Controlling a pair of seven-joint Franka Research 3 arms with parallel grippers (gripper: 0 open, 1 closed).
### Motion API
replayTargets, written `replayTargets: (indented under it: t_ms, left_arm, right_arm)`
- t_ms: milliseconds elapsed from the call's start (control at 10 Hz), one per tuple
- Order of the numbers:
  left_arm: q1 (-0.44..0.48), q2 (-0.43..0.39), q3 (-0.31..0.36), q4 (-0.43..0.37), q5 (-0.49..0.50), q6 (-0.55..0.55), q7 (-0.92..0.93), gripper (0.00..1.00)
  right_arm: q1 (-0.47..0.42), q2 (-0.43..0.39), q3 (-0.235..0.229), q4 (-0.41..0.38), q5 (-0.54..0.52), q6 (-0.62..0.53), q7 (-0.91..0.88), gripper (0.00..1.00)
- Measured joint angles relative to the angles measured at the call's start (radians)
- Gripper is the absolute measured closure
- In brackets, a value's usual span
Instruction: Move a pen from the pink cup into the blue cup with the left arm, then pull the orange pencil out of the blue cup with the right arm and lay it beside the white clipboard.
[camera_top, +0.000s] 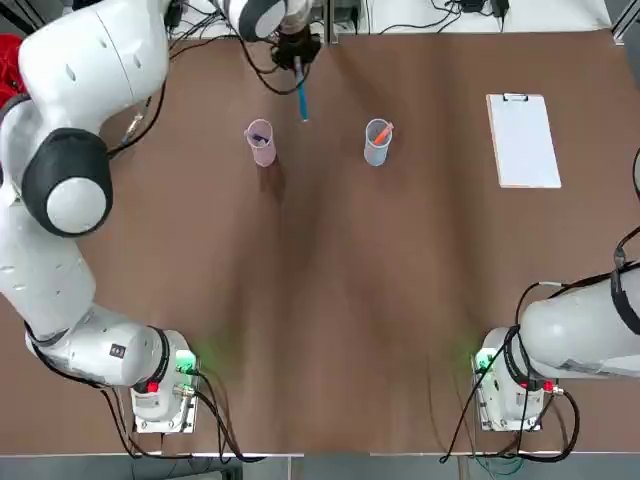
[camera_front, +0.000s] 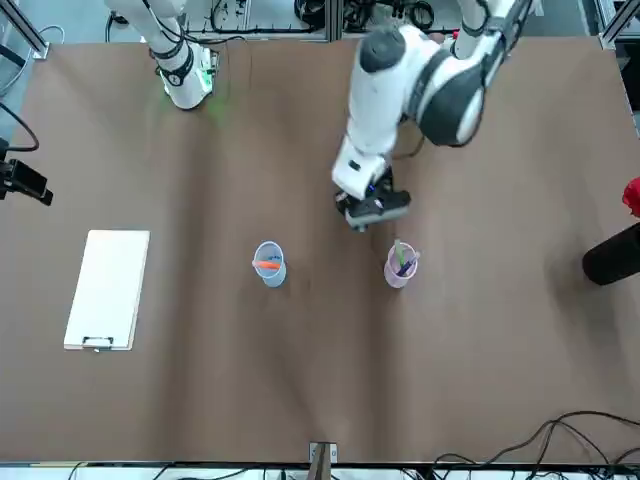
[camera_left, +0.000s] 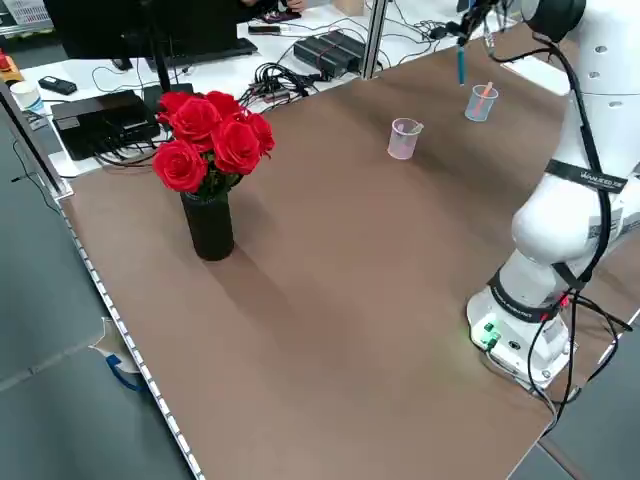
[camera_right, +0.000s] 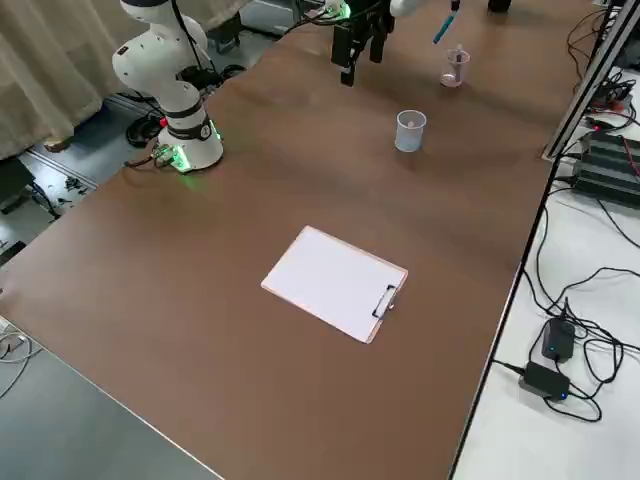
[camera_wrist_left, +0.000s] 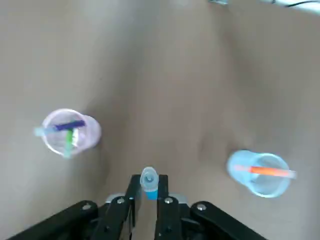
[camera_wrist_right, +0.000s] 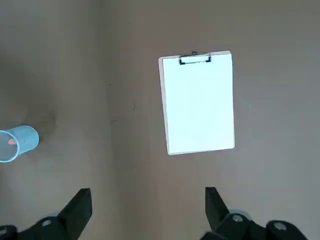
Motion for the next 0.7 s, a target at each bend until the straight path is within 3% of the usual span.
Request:
replayTargets:
  t_ms: [200, 500, 700]
  left_arm:
    - [-0.083, 0.029, 0.003, 0.052, 0.019, 0.043, -0.120, 0.83]
    - [-0.213, 0.121, 0.024, 0.073, 0.210, 0.139, -0.364, 0.83]
    - [-0.351, 0.215, 0.133, 0.144, 0.290, 0.161, -0.478, 0.83]
  right_arm:
    - [0.000, 0.000, 0.001, 0.000, 0.000, 0.015, 0.000, 0.00]
    - [0.000, 0.000, 0.001, 0.000, 0.000, 0.017, 0.000, 0.00]
    - [0.000, 0.000, 0.001, 0.000, 0.000, 0.018, 0.000, 0.00]
